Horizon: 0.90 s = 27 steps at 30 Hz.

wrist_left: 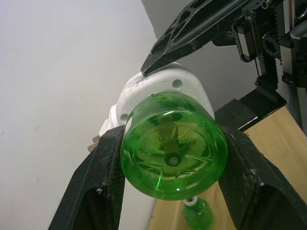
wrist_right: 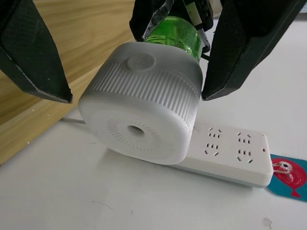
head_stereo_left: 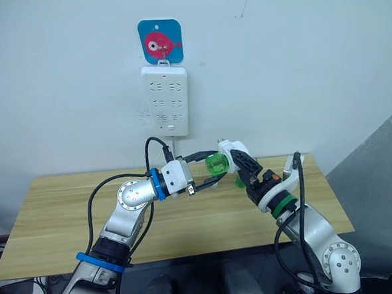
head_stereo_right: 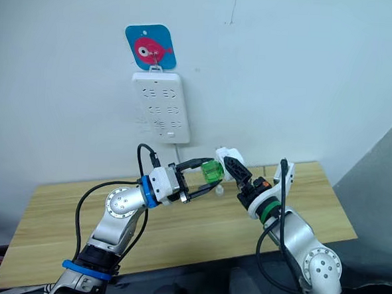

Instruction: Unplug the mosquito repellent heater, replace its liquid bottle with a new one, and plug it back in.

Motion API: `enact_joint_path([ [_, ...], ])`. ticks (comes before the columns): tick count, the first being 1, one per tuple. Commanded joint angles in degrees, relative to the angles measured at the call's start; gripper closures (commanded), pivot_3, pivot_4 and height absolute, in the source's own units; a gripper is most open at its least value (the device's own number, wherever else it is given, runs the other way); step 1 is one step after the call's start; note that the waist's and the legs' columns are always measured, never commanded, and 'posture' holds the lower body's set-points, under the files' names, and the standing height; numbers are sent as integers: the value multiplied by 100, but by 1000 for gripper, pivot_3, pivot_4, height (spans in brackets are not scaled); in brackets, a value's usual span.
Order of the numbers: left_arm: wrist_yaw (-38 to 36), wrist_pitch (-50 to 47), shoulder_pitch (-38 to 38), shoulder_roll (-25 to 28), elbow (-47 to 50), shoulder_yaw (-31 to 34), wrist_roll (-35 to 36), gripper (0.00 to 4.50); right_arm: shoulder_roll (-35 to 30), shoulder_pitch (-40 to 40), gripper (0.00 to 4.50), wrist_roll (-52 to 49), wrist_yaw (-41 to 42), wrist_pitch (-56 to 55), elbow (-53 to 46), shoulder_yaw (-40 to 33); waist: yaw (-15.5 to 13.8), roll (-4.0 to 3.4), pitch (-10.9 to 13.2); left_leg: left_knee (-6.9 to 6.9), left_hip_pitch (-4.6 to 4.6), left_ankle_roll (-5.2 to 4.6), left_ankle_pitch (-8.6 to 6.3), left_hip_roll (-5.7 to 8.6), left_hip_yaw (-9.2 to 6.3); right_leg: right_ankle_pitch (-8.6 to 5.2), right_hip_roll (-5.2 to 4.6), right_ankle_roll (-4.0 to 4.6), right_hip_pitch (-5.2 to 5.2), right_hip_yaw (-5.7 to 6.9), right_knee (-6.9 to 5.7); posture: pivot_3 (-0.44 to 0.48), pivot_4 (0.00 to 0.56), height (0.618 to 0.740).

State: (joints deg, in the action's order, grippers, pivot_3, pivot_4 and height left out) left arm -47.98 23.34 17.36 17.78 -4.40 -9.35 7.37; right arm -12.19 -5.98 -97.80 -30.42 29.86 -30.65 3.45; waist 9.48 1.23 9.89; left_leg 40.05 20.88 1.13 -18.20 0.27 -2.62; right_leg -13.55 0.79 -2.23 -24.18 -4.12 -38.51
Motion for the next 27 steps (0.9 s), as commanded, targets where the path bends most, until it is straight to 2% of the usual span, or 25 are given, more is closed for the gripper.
enact_joint_path([
  [1,93,166,101,-22,242,-47,-12,2213,146,-130,0,79,-47,-142,-74,-93,0,0,-1,0,0,0,0,0,0,0,0,0,0,0,0,-225,123,740],
  [7,88,112,83,-44,291,-81,20,2213,324,-152,0,173,19,-168,-22,-124,1,-1,-2,-1,0,0,0,0,0,0,0,0,0,1,1,-224,123,740],
  [10,102,92,72,-53,323,-97,18,2213,405,-182,539,227,66,-145,24,-110,6,-1,-2,-1,0,0,0,0,-1,0,0,0,0,1,1,-222,123,740],
  [13,95,121,54,-39,337,-113,40,2213,511,-216,1466,297,102,-171,52,-104,6,-3,-9,-1,0,0,0,-1,-2,0,0,0,-1,2,1,-221,123,740],
  [22,66,84,-18,-34,419,-114,246,2213,736,-241,1480,304,34,-224,84,-117,8,-5,-14,-2,1,0,0,0,-6,0,0,0,-1,2,1,-222,122,740],
  [24,199,75,-39,-48,425,-34,224,1493,791,-234,1480,306,3,-238,76,-115,8,-5,-15,-2,1,0,0,0,-6,0,0,1,-1,3,1,-222,122,740],
  [27,287,-2,-101,26,460,43,157,738,853,-189,1481,327,-26,-260,33,-125,7,-6,-15,-2,2,0,0,0,-7,0,0,1,-1,3,3,-226,120,740],
])
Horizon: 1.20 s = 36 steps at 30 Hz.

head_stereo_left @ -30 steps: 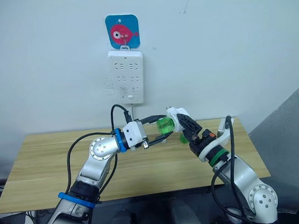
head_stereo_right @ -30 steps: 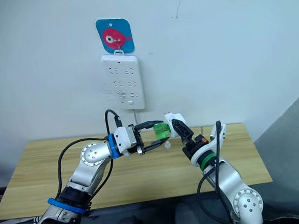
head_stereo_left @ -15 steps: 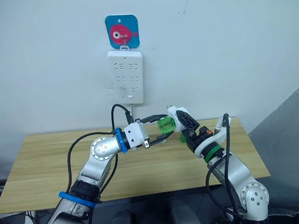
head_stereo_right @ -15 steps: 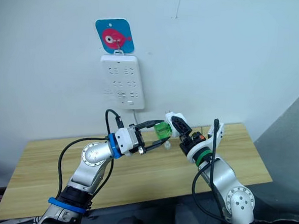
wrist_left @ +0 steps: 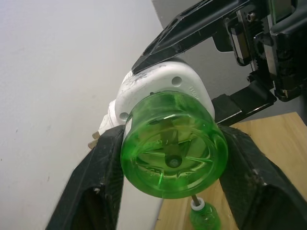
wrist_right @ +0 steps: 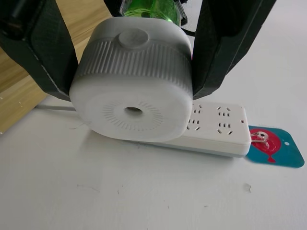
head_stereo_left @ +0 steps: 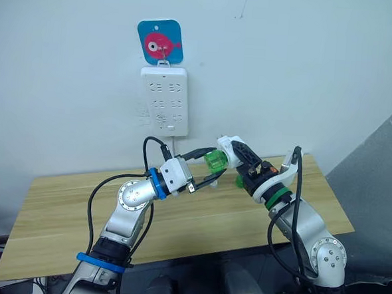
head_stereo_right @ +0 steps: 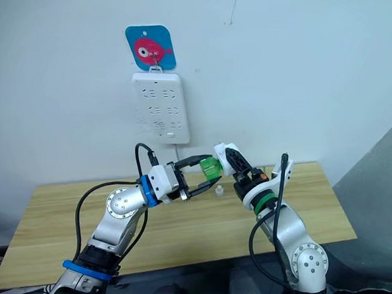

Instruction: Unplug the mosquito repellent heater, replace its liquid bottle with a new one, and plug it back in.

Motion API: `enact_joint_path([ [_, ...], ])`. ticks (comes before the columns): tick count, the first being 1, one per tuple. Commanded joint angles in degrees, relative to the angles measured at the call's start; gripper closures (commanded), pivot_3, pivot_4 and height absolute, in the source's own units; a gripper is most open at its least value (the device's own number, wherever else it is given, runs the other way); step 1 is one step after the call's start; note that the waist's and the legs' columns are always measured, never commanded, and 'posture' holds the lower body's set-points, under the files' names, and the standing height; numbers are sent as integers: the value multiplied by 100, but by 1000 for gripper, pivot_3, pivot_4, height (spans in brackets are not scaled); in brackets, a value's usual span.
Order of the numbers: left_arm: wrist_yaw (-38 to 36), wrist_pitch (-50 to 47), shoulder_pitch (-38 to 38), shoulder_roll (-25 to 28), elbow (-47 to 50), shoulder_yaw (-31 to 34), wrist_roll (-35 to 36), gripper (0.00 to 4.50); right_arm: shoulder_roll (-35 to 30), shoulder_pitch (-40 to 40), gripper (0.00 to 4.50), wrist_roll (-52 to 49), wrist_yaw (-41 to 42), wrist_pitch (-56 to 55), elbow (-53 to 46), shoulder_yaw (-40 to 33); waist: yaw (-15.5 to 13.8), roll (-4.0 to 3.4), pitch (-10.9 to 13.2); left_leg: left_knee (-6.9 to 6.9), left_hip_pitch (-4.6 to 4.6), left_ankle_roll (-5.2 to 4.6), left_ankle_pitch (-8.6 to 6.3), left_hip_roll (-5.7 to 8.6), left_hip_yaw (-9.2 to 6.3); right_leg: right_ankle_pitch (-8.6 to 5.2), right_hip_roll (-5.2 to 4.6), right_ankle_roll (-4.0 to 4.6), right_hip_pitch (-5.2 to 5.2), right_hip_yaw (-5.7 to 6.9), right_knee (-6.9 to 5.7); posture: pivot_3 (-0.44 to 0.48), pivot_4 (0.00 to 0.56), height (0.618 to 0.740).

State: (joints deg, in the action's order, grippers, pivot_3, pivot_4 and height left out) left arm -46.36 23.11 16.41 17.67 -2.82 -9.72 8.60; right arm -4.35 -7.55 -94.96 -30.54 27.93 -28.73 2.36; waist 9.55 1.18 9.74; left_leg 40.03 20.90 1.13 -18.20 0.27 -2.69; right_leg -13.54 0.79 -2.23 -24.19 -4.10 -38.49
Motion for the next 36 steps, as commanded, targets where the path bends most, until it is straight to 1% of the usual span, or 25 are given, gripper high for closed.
enact_joint_path([
  [1,115,-51,-69,107,353,95,36,462,87,-7,1483,55,-18,-80,-186,-31,2,-2,-4,0,-1,0,0,0,1,0,0,0,0,0,0,-228,118,740],
  [2,105,-114,-141,188,410,113,35,183,91,11,1484,70,-22,-84,-209,-48,10,-2,-9,-1,-1,0,0,0,1,0,0,-1,0,0,0,-228,118,740],
  [3,83,-242,-234,289,481,138,62,0,87,33,1484,87,-25,-96,-235,-82,20,-2,-14,-2,-2,0,0,-1,1,0,0,0,0,-1,0,-231,116,740],
  [5,33,-479,-420,479,612,202,166,0,34,64,1485,114,-11,-99,-278,-166,30,-8,-20,-6,-3,0,0,-3,0,-1,0,0,-1,-1,-1,-231,114,740],
  [8,-2,-1094,-719,797,776,458,487,0,-185,35,1485,164,39,-95,-344,-405,45,-9,-23,-8,-2,0,0,-6,0,-2,-1,-1,-5,0,-1,-228,113,740],
  [11,-122,-2017,-877,1106,915,706,978,0,-589,-67,1492,282,188,21,-449,-605,32,-10,-24,-7,-1,0,0,-3,-1,-5,0,-4,-5,3,0,-223,113,740],
  [14,-153,-3029,-839,1415,1026,981,1469,0,-1322,-276,1493,554,495,339,-674,-643,28,-10,-25,-7,-1,0,0,1,2,-6,0,-5,-6,1,1,-205,112,740],
  [16,-159,-3977,-766,1804,1160,1409,2013,0,-2089,-488,1493,925,975,732,-995,-589,22,-10,-25,-7,-1,0,0,1,4,-6,1,-5,-7,1,1,-197,112,740],
  [18,-133,-4502,-708,2016,1241,1708,2330,0,-2531,-570,1494,1146,1299,914,-1148,-542,14,-9,-26,-9,1,0,0,-3,-1,-7,4,-4,-11,5,0,-184,114,740],
  [20,88,-4741,-669,2154,1290,2245,2578,0,-2901,-616,1494,1459,1688,1075,-1308,-448,-3,-8,-27,-15,-2,0,0,-7,-8,-9,7,-1,-11,12,-1,-160,114,740],
  [22,349,-4809,-621,2196,1305,2690,2656,0,-3194,-655,1494,1806,2076,1221,-1453,-312,-19,-8,-27,-16,-1,0,0,-11,-8,-9,5,0,-12,12,0,-142,115,740],
  [25,673,-4652,-521,2072,1264,2926,2506,0,-3373,-799,1499,2388,2544,1292,-1552,-48,-80,-6,-28,-15,-3,1,0,-10,-3,-9,2,0,-11,8,1,-119,113,740],
  [27,754,-4418,-433,1998,1186,2878,2299,0,-3375,-914,1500,2711,2773,1315,-1554,105,-160,-5,-29,-14,-5,1,0,-6,2,-9,1,0,-11,4,1,-113,112,740],
  [28,767,-4450,-381,1951,1145,2831,2304,0,-3357,-965,1500,2862,2863,1326,-1549,168,-177,-3,-30,-13,-5,2,1,-2,2,-9,1,0,-10,4,1,-111,111,740],
  [32,673,-4457,-143,1744,936,2421,2147,0,-3255,-1136,1500,3321,3149,1388,-1511,358,-330,6,-36,-11,-3,2,1,5,0,-8,-7,1,-8,7,3,-108,111,740],
  [36,489,-4327,467,1592,295,2068,1925,0,-3205,-1217,1500,3671,3353,1478,-1590,452,-405,13,-39,-10,0,3,1,7,0,1,-9,14,-9,9,6,-127,112,740],
])
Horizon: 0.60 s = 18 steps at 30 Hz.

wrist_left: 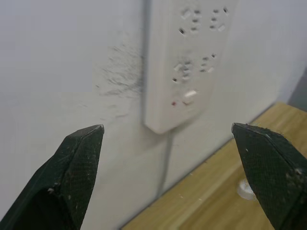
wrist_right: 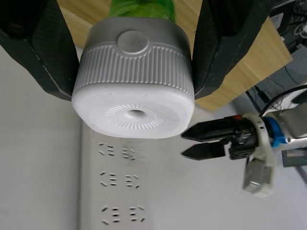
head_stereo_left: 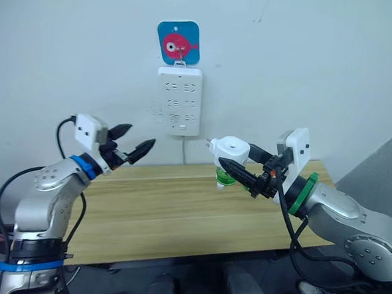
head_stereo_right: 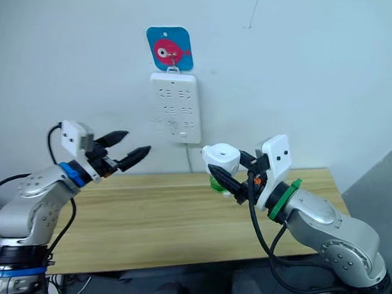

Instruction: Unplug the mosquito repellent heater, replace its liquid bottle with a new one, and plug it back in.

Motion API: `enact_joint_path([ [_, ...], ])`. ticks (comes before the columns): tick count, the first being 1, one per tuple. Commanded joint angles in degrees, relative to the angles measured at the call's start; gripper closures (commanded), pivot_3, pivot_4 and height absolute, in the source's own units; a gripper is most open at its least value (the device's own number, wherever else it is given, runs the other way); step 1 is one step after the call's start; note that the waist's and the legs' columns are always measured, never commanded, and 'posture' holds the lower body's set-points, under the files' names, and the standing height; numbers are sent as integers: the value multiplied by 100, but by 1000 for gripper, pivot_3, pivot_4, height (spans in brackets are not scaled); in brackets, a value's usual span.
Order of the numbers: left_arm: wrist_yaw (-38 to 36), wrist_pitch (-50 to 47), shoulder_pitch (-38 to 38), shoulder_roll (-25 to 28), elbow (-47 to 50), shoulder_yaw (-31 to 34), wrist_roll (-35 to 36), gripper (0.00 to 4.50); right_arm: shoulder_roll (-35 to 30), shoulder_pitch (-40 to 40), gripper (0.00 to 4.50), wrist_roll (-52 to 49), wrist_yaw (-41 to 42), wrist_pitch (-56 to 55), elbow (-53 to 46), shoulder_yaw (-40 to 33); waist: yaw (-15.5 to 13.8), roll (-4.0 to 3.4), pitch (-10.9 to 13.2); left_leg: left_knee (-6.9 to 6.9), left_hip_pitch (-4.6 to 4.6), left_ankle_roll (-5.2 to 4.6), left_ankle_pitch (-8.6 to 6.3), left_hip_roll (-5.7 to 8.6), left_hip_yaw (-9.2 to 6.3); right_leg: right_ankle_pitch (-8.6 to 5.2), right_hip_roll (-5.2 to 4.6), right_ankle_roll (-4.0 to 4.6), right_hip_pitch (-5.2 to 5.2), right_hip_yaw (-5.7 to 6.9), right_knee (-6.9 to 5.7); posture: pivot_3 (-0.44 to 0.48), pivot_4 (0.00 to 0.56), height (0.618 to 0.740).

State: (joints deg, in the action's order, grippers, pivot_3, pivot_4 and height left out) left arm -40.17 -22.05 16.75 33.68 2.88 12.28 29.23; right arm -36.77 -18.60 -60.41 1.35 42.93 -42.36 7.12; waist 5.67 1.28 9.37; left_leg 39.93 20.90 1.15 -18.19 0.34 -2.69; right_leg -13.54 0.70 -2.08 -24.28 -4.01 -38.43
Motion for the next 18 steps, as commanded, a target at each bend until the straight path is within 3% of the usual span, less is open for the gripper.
enact_joint_path([
  [1,-177,262,576,-32,-452,-192,-212,0,52,-110,1500,268,191,1,-257,-21,-31,4,-2,0,0,0,0,0,-1,0,0,0,1,2,0,-133,113,740],
  [18,-674,1255,2294,-479,-2828,-579,-935,0,279,149,1500,616,233,268,-596,-152,-43,9,-6,4,1,1,1,3,-12,9,-1,15,4,13,-6,-189,116,740],
])
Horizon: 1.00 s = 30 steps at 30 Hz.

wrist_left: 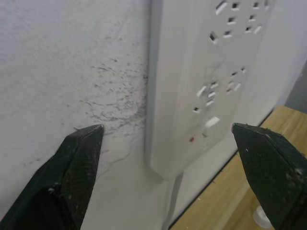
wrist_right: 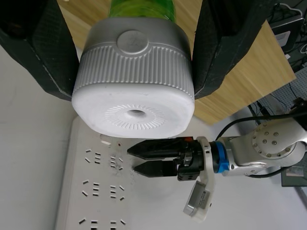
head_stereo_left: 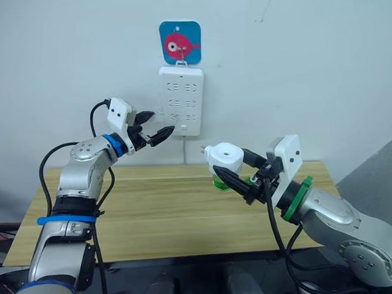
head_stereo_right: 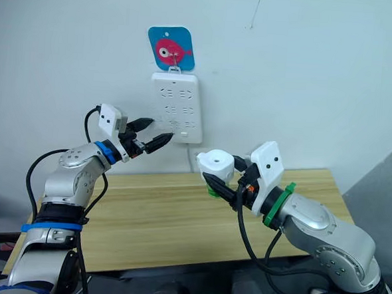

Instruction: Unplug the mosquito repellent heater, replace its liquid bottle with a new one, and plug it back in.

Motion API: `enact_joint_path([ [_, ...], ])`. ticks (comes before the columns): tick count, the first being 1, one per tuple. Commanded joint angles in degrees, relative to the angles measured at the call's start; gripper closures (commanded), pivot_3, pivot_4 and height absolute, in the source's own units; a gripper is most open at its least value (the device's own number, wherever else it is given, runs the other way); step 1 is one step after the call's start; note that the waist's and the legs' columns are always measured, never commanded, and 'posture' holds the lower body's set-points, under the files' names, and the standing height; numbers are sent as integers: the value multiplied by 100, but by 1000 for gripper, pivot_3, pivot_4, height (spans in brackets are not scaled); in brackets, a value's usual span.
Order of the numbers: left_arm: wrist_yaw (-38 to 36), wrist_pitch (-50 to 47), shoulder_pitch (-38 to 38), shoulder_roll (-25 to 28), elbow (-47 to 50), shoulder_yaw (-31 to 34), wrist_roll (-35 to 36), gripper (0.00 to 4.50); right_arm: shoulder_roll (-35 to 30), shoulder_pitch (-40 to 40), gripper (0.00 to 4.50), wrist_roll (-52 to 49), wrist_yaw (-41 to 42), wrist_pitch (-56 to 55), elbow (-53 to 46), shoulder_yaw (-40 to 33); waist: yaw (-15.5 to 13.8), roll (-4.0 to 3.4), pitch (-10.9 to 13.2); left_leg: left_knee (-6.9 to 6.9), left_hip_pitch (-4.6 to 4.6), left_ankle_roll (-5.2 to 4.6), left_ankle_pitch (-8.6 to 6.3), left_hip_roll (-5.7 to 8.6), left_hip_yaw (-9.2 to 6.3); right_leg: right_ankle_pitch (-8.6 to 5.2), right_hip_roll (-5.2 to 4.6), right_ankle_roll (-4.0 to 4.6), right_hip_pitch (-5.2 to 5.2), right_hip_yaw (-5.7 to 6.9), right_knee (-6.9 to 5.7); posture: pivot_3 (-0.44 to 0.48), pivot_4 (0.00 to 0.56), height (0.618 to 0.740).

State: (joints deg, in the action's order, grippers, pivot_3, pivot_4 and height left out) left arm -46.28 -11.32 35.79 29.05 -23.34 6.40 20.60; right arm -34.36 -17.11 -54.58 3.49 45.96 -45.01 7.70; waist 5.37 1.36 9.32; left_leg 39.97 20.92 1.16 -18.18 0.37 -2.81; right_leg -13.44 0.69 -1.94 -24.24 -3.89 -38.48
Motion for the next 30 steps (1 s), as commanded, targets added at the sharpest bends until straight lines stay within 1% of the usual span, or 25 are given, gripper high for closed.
enact_joint_path([
  [1,-143,232,497,-22,-334,-12,-107,0,40,20,1500,30,15,-25,-349,-225,-24,1,0,2,0,1,1,1,-4,0,0,-1,3,4,0,-189,116,740],
  [2,-239,239,607,-30,-450,-42,-125,0,34,45,1500,34,16,-16,-371,-241,-36,1,0,3,-1,2,2,2,-6,-1,0,-2,5,5,0,-189,116,740],
  [3,-360,207,701,-31,-541,-75,-125,0,33,66,1500,38,13,-4,-393,-253,-49,2,-1,7,-1,4,3,3,-8,-13,0,-23,9,8,0,-201,115,740],
  [7,-796,153,1083,-37,-878,-190,-183,0,30,143,1500,44,30,40,-460,-320,-90,4,-2,13,0,6,14,10,-10,-15,-1,-27,20,17,0,-210,114,740],
  [14,-1106,260,1736,-96,-1507,-161,-327,0,16,213,1500,46,70,92,-531,-393,-236,4,-3,19,17,3,19,18,-16,-14,-8,-26,20,24,5,-219,114,740],
  [20,-1350,63,1709,-155,-1247,-105,-183,0,-6,286,1500,28,91,138,-617,-405,-240,4,-2,21,30,-1,27,18,-17,-13,-20,-25,19,35,8,-233,117,740],
  [25,-1489,-159,1660,-156,-987,-30,-58,0,-38,333,1500,-1,159,176,-667,-397,-238,4,-3,22,66,-2,27,18,-42,8,-27,-6,13,67,45,-233,117,740],
  [27,-1599,-199,1578,-91,-906,-38,-41,0,-60,344,1500,8,205,194,-674,-383,-203,6,-4,25,84,-2,27,19,-49,11,-33,-8,5,82,54,-233,117,740],
  [30,-1832,-208,1484,14,-851,-108,-71,0,-83,347,1500,22,262,212,-677,-371,-49,5,-4,24,81,-7,24,19,-57,12,-65,-7,0,98,51,-233,117,740],
])
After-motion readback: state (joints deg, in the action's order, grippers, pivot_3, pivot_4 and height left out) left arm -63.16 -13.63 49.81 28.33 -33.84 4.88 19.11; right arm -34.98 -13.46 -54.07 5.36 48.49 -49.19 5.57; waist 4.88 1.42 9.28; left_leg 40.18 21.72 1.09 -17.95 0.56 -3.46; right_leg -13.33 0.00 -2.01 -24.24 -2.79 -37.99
